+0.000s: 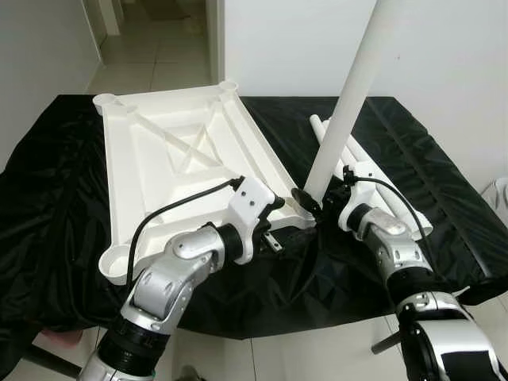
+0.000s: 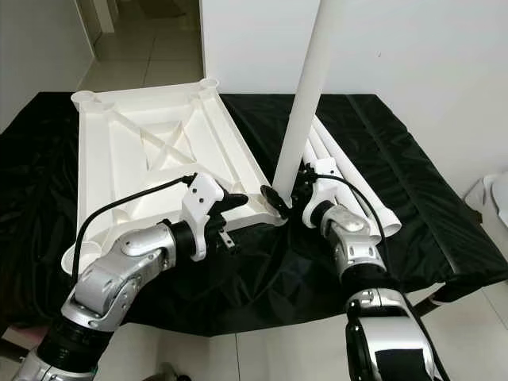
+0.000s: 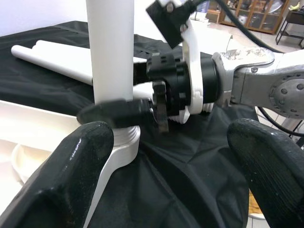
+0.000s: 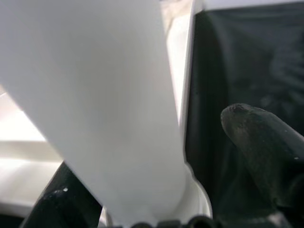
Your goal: Building children table
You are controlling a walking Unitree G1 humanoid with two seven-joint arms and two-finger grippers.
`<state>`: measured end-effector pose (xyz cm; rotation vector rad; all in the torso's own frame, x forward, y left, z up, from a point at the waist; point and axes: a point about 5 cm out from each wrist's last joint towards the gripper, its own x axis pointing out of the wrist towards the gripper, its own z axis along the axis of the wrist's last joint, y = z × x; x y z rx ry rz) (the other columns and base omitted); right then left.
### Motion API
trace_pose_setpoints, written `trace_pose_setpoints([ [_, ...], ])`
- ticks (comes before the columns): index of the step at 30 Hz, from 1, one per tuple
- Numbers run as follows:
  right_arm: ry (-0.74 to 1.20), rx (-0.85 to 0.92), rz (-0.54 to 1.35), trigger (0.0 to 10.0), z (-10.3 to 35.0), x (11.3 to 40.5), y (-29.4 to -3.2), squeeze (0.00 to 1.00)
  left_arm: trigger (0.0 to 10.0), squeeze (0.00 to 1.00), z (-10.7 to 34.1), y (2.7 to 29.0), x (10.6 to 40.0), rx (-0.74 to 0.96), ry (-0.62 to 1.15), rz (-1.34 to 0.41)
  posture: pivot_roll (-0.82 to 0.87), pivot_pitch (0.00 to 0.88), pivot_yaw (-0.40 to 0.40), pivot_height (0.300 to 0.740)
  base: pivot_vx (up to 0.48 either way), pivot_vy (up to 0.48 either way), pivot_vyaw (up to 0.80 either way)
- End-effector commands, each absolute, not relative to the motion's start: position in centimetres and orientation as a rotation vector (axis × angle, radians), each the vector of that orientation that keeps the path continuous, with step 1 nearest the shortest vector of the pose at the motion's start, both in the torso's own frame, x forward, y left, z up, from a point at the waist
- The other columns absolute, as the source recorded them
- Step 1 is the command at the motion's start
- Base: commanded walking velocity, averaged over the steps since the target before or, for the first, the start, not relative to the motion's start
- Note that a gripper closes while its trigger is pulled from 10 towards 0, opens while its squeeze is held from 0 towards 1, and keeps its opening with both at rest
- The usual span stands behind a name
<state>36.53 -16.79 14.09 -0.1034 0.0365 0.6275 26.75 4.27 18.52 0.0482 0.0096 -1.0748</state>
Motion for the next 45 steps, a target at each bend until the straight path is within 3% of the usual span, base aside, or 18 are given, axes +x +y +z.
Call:
trace_pose_setpoints([
  [1, 0.050, -0.109, 0.670, 10.0, 13.9, 36.6, -16.5, 0.00, 10.0, 0.00, 18.7, 4.0, 26.8, 0.053, 0.009, -1.080, -0.04, 0.016, -0.002, 0.740, 0.000, 0.000, 0.00],
  [6, 0.061, -0.121, 0.681, 10.0, 14.1, 37.1, -16.2, 0.00, 10.0, 0.00, 18.8, 4.0, 26.8, 0.053, 0.008, -1.080, -0.04, 0.015, -0.002, 0.740, 0.000, 0.000, 0.00],
  [7, 0.062, -0.125, 0.685, 8.7, 14.1, 37.2, -16.1, 0.00, 10.0, 0.00, 18.8, 4.0, 26.8, 0.052, 0.007, -1.080, -0.04, 0.015, -0.002, 0.740, 0.000, 0.000, 0.00],
  [8, 0.062, -0.125, 0.685, 8.7, 14.1, 37.2, -16.1, 0.00, 10.0, 0.00, 18.8, 4.0, 26.8, 0.052, 0.007, -1.080, -0.04, 0.015, -0.002, 0.740, 0.000, 0.000, 0.00],
  [9, 0.062, -0.136, 0.688, 2.8, 14.2, 37.3, -16.1, 0.00, 10.0, 0.00, 18.8, 3.9, 26.8, 0.053, 0.006, -1.079, -0.04, 0.015, -0.002, 0.740, 0.000, 0.000, 0.00],
  [10, 0.061, -0.145, 0.691, 0.0, 14.2, 37.3, -16.0, 0.00, 10.0, 0.00, 18.8, 4.0, 26.8, 0.054, 0.005, -1.078, -0.03, 0.012, -0.005, 0.740, 0.000, 0.000, 0.00],
  [26, 0.083, -0.148, 0.708, 0.3, 13.3, 36.9, -17.0, 0.00, 10.0, 0.00, 18.8, 4.0, 26.6, 0.052, 0.006, -1.071, -0.01, 0.014, -0.014, 0.740, 0.000, 0.000, 0.00],
  [27, 0.088, -0.148, 0.693, 10.0, 13.2, 36.9, -17.1, 0.00, 10.0, 0.00, 18.8, 4.0, 26.6, 0.051, 0.007, -1.072, -0.01, 0.016, -0.016, 0.740, 0.000, 0.000, 0.00],
  [35, 0.086, -0.143, 0.563, 10.0, 13.1, 37.1, -17.8, 0.00, 10.0, 0.00, 18.7, 3.8, 26.5, 0.049, 0.008, -1.076, -0.02, 0.016, -0.011, 0.740, 0.000, 0.000, 0.00],
  [45, 0.014, -0.086, 0.430, 10.0, 13.4, 37.2, -16.5, 0.00, 10.0, 0.00, 18.7, 3.7, 26.5, 0.051, 0.011, -1.085, -0.02, 0.012, -0.009, 0.740, 0.000, 0.000, 0.00],
])
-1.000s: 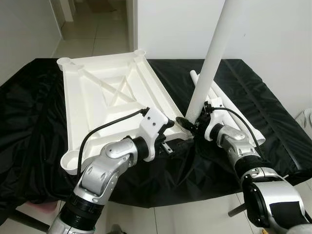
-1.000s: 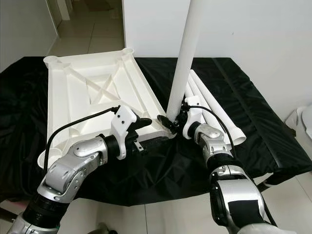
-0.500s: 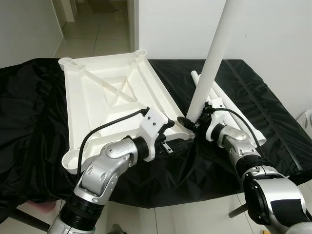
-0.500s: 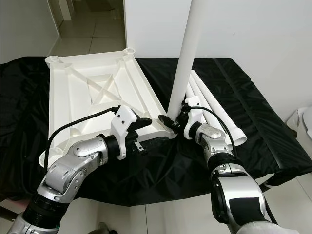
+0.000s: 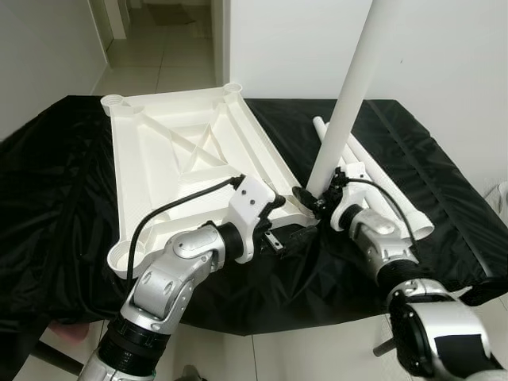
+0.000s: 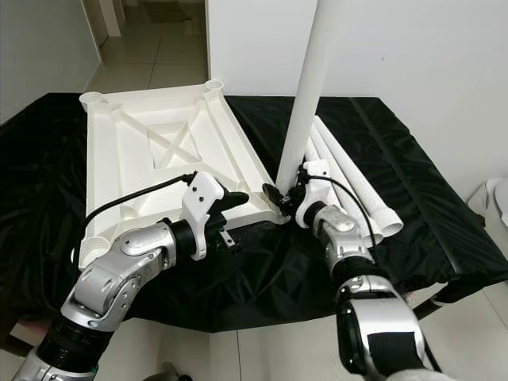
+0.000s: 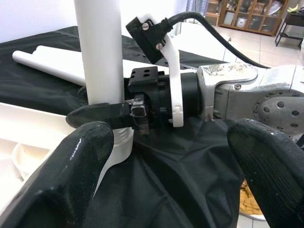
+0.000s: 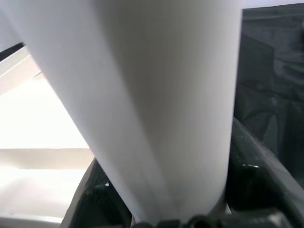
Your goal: Building children table
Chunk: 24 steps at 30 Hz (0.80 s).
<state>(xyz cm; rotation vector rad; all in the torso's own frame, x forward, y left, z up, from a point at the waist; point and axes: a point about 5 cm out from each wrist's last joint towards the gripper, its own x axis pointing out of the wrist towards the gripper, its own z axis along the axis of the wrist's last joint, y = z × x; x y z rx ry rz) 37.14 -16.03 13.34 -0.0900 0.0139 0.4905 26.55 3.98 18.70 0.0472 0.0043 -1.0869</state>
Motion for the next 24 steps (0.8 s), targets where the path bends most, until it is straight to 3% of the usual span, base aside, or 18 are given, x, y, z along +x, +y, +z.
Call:
trace_pose_setpoints([
  [1, 0.008, -0.071, 0.403, 10.0, 13.3, 37.1, -16.3, 0.00, 10.0, 0.00, 18.7, 3.7, 26.5, 0.052, 0.011, -1.087, -0.02, 0.011, -0.011, 0.740, 0.000, 0.000, 0.00],
  [15, -0.069, -0.002, -0.006, 10.0, 13.5, 35.7, -13.5, 0.00, 10.0, 0.00, 18.5, 3.3, 26.4, 0.042, 0.011, -1.094, -0.04, 0.000, -0.026, 0.740, 0.000, 0.000, 0.00],
  [24, -0.053, 0.061, 0.030, 10.0, 13.0, 34.9, -10.5, 0.00, 10.0, 0.00, 18.5, 3.1, 26.3, 0.040, 0.004, -1.094, -0.03, 0.000, -0.037, 0.740, 0.000, 0.000, 0.00],
])
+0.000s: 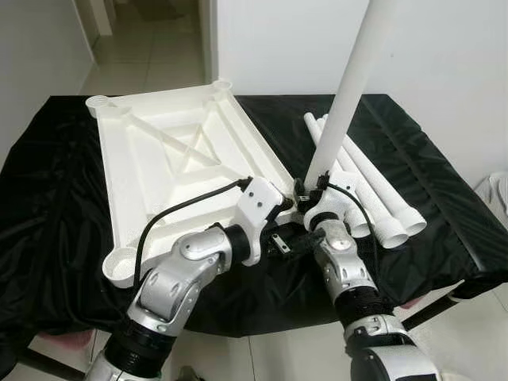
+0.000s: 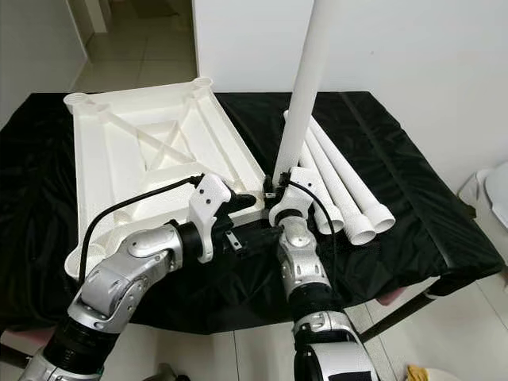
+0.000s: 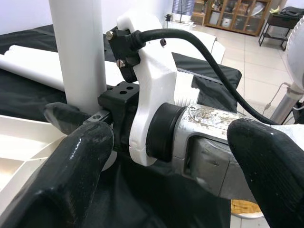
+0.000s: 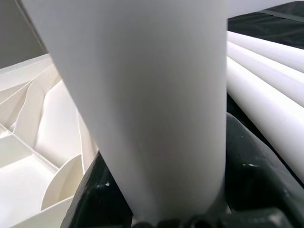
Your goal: Building children table
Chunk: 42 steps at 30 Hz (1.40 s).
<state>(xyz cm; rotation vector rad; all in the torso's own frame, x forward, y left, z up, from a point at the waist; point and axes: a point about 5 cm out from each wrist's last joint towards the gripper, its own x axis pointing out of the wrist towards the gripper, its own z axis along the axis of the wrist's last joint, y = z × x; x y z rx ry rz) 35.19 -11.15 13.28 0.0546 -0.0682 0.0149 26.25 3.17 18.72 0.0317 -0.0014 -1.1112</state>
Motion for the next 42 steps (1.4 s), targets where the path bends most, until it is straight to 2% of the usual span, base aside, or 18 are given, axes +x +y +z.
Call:
trace_pose_setpoints([
  [1, -0.048, 0.061, 0.030, 10.0, 13.1, 34.8, -10.4, 0.00, 10.0, 0.00, 18.5, 3.1, 26.3, 0.039, 0.005, -1.093, -0.03, 0.000, -0.038, 0.740, 0.000, 0.000, 0.00],
  [6, -0.038, 0.062, 0.032, 10.0, 13.2, 34.6, -10.2, 0.00, 10.0, 0.00, 18.4, 3.1, 26.2, 0.036, 0.007, -1.092, -0.03, 0.000, -0.040, 0.740, 0.000, 0.000, 0.00],
  [7, -0.041, 0.069, 0.039, 10.0, 13.3, 34.5, -10.1, 1.00, 10.0, 0.00, 18.4, 3.1, 26.2, 0.036, 0.007, -1.092, -0.03, 0.000, -0.042, 0.740, 0.000, 0.000, 0.00],
  [13, -0.086, 0.092, 0.100, 10.0, 14.2, 34.2, -9.7, 1.00, 10.0, 0.00, 18.4, 3.0, 26.2, 0.036, 0.006, -1.092, -0.03, 0.000, -0.043, 0.740, 0.000, 0.000, 0.00],
  [20, -0.107, 0.109, 0.154, 10.0, 15.0, 34.3, -10.5, 1.00, 10.0, 0.00, 18.4, 3.0, 26.2, 0.035, 0.004, -1.091, -0.03, 0.000, -0.046, 0.740, 0.000, 0.000, 0.00],
  [23, -0.109, 0.086, 0.261, 10.0, 15.8, 34.6, -12.1, 1.00, 10.0, 0.00, 18.3, 3.1, 26.1, 0.035, 0.009, -1.090, -0.04, 0.000, -0.048, 0.740, 0.000, 0.000, 0.00],
  [24, -0.104, 0.079, 0.288, 10.0, 15.9, 34.7, -12.6, 0.64, 10.0, 0.00, 18.3, 3.2, 26.1, 0.035, 0.011, -1.089, -0.04, 0.000, -0.049, 0.740, 0.000, 0.000, 0.00],
  [25, -0.103, 0.064, 0.308, 10.0, 15.9, 34.8, -13.0, 0.00, 10.0, 0.00, 18.3, 3.2, 26.2, 0.036, 0.011, -1.087, -0.04, 0.000, -0.049, 0.740, 0.000, 0.000, 0.00],
  [33, -0.067, -0.033, 0.470, 10.0, 15.8, 35.2, -15.4, 0.00, 10.0, 0.00, 18.3, 3.4, 26.3, 0.038, 0.013, -1.082, -0.04, 0.004, -0.044, 0.740, 0.000, 0.000, 0.00],
  [37, -0.009, -0.069, 0.610, 10.0, 15.4, 35.9, -17.2, 0.00, 10.0, 0.00, 18.4, 3.5, 26.4, 0.039, 0.013, -1.080, -0.04, 0.015, -0.030, 0.740, 0.000, 0.000, 0.00],
  [42, 0.003, -0.089, 0.638, 10.0, 15.4, 36.2, -17.4, 0.00, 10.0, 0.00, 18.4, 3.6, 26.5, 0.042, 0.012, -1.079, -0.04, 0.016, -0.022, 0.740, 0.000, 0.000, 0.00],
])
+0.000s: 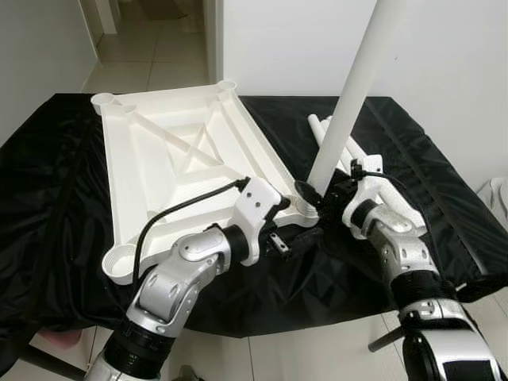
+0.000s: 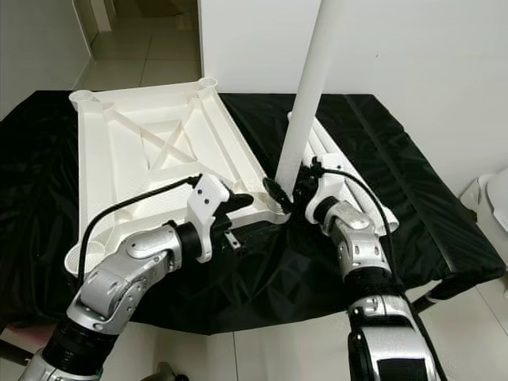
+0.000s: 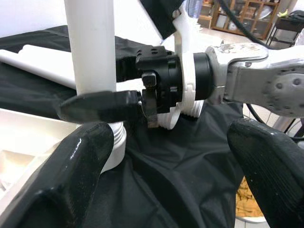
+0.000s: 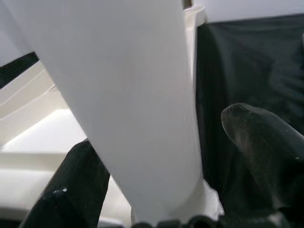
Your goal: Building children table
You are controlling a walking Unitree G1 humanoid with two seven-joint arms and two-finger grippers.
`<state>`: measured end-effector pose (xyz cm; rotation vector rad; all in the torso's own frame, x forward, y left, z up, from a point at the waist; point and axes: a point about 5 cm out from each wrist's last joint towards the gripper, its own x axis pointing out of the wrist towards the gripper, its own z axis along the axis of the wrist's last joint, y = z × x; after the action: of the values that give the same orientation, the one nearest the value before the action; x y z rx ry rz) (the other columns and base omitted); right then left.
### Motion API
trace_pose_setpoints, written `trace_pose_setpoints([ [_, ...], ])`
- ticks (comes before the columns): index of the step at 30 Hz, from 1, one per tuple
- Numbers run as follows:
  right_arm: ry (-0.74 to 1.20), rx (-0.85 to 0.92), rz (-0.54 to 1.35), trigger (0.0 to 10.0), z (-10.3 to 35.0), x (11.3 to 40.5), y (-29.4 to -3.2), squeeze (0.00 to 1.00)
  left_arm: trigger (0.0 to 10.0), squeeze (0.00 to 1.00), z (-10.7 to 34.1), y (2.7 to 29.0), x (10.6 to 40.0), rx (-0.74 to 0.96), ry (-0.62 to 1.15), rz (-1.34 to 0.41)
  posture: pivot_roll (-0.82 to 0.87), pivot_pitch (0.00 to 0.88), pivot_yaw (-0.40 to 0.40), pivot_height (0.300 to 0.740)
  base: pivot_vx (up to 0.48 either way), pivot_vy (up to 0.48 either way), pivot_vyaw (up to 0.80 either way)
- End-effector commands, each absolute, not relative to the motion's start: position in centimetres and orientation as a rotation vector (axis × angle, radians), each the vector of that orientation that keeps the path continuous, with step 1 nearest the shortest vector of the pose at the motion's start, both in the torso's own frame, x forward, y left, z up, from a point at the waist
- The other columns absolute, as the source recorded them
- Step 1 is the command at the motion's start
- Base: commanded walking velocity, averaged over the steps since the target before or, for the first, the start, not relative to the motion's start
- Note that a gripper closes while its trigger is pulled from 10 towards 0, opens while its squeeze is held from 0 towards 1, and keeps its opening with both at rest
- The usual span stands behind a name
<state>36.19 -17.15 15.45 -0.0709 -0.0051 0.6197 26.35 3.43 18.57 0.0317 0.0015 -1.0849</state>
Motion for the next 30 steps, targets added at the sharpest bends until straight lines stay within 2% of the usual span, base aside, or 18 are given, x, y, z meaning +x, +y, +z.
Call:
trace_pose_setpoints([
  [1, 0.008, -0.106, 0.648, 10.0, 15.4, 36.6, -17.4, 0.00, 10.0, 0.00, 18.5, 3.6, 26.5, 0.042, 0.011, -1.079, -0.04, 0.018, -0.018, 0.740, 0.000, 0.000, 0.00],
  [11, 0.045, -0.127, 0.676, 10.0, 15.6, 37.8, -16.5, 0.00, 10.0, 0.00, 18.7, 3.6, 26.5, 0.047, 0.008, -1.080, -0.03, 0.018, -0.016, 0.740, 0.000, 0.000, 0.00],
  [12, 0.060, -0.136, 0.683, 4.5, 15.4, 37.8, -16.3, 0.00, 10.0, 0.00, 18.7, 3.6, 26.5, 0.045, 0.007, -1.078, -0.03, 0.018, -0.017, 0.740, 0.000, 0.000, 0.00],
  [13, 0.060, -0.136, 0.683, 4.5, 15.4, 37.8, -16.3, 0.00, 10.0, 0.00, 18.7, 3.6, 26.5, 0.045, 0.007, -1.078, -0.03, 0.018, -0.017, 0.740, 0.000, 0.000, 0.00],
  [14, 0.081, -0.144, 0.690, 0.0, 15.1, 37.8, -16.2, 0.00, 10.0, 0.00, 18.7, 3.6, 26.5, 0.044, 0.006, -1.077, -0.03, 0.018, -0.017, 0.740, 0.000, 0.000, 0.00],
  [21, 0.167, -0.158, 0.725, 0.0, 13.5, 37.4, -16.4, 0.00, 10.0, 0.00, 18.7, 3.7, 26.4, 0.038, 0.005, -1.062, -0.01, 0.024, -0.032, 0.740, 0.000, 0.000, 0.00],
  [30, 0.158, -0.132, 0.719, 0.0, 13.1, 37.2, -16.7, 0.00, 10.0, 0.00, 18.7, 3.6, 26.2, 0.032, 0.006, -1.060, -0.02, 0.032, -0.035, 0.740, 0.000, 0.000, 0.00],
])
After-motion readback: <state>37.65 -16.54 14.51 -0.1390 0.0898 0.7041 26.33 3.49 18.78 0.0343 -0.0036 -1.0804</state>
